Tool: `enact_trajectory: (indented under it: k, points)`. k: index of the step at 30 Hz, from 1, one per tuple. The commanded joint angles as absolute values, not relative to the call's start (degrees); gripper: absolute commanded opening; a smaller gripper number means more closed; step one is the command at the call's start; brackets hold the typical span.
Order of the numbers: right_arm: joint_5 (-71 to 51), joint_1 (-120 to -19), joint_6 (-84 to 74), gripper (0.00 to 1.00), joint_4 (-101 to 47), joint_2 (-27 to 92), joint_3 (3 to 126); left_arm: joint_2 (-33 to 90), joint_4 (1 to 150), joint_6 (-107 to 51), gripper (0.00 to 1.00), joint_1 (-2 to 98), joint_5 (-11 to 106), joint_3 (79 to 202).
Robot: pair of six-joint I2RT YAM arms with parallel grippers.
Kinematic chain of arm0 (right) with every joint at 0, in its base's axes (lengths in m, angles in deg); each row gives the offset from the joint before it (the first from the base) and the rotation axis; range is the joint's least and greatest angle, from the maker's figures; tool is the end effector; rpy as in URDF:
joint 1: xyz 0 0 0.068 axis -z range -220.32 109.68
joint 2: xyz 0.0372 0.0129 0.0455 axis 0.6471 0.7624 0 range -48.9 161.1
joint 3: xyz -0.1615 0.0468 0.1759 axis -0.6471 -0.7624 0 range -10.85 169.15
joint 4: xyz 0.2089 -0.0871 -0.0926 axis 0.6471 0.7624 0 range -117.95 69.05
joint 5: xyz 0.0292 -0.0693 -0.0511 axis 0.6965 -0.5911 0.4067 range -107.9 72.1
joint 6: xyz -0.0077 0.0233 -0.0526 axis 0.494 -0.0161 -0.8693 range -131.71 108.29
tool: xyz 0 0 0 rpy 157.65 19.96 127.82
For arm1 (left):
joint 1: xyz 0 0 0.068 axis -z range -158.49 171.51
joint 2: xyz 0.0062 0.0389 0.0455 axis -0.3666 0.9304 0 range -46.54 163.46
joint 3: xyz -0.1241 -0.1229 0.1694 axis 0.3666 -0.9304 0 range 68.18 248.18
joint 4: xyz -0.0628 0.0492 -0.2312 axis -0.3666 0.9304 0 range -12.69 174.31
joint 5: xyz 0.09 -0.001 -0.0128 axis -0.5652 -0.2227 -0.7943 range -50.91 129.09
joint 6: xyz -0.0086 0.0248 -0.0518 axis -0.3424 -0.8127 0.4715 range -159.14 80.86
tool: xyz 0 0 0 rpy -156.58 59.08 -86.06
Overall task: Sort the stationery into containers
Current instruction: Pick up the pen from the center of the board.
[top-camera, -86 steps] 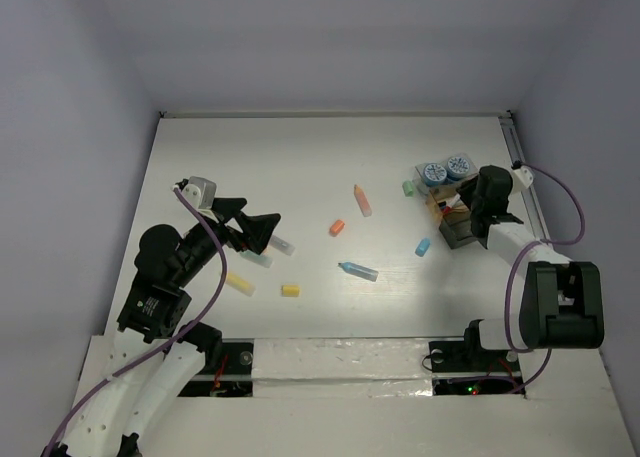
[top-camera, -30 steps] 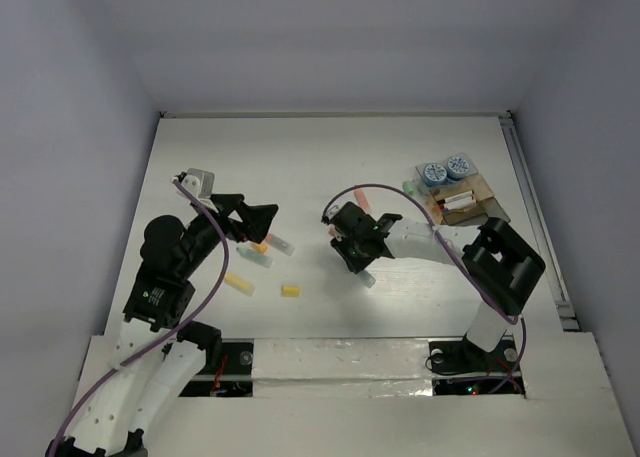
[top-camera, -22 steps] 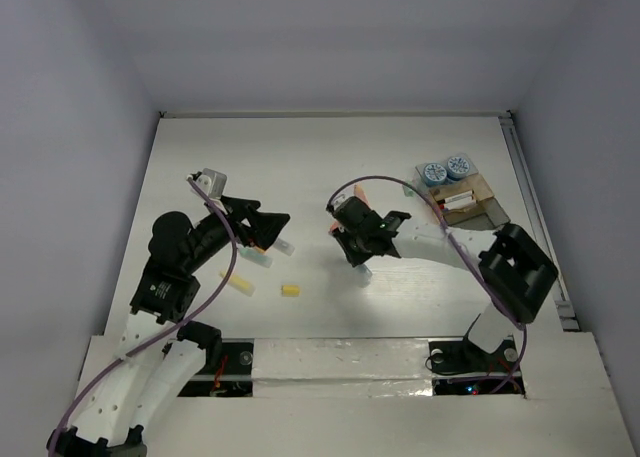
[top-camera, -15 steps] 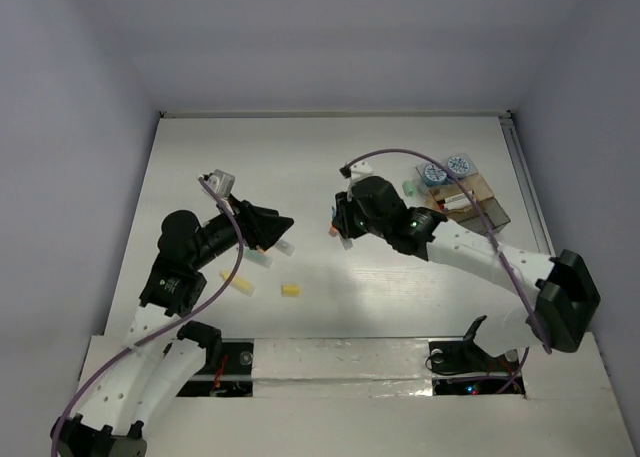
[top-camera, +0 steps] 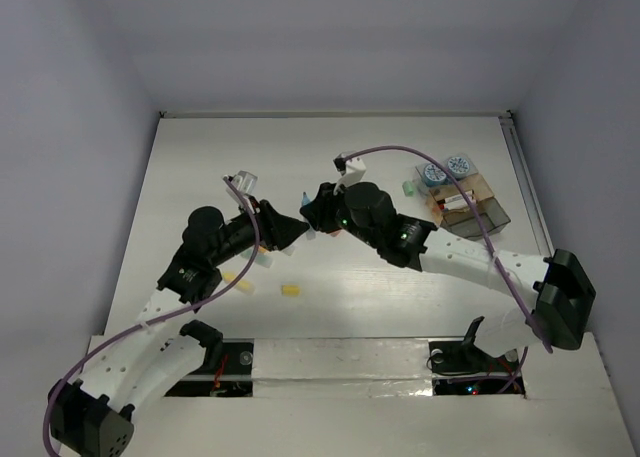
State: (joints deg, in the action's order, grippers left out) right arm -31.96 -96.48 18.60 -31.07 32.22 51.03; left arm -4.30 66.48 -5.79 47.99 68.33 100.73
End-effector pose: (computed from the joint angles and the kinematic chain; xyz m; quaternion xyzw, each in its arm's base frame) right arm 0.1910 0.2666 0.2942 -0.1057 0.7896 0.3373 0.5016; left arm 0.1621 -0.1036 0.2935 0.1394 0.6869 -0.4978 0.5108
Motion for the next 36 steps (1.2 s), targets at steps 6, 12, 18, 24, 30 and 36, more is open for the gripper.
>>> enact_trajectory:
  k: [6, 12, 18, 24, 30, 36]
  points:
    - [-35.39, -98.41, 20.02, 0.0, -37.71, 32.05, 55.15, -3.56, 65.62, -6.18, 0.35, 51.03, 59.67, 101.58]
    - [-34.86, -98.94, 20.11, 0.0, -37.27, 32.22, 55.94, -1.19, 64.75, -6.18, 0.35, 54.81, 55.89, 102.1]
    - [-34.42, -98.94, 20.55, 0.0, -37.36, 32.31, 55.59, -0.22, 64.74, -6.62, 0.29, 57.02, 51.67, 102.63]
    - [-34.59, -98.94, 20.63, 0.0, -36.39, 32.4, 55.59, -0.57, 66.84, -7.5, 0.0, 58.07, 48.07, 103.42]
    - [-35.48, -98.94, 20.46, 0.13, -35.16, 30.99, 54.28, -2.24, 69.22, -8.02, 0.0, 58.07, 45.43, 104.21]
    - [-32.93, -98.94, 18.53, 0.74, -28.67, 25.11, 52.87, -3.56, 73.69, -10.04, 0.0, 58.07, 47.08, 107.55]
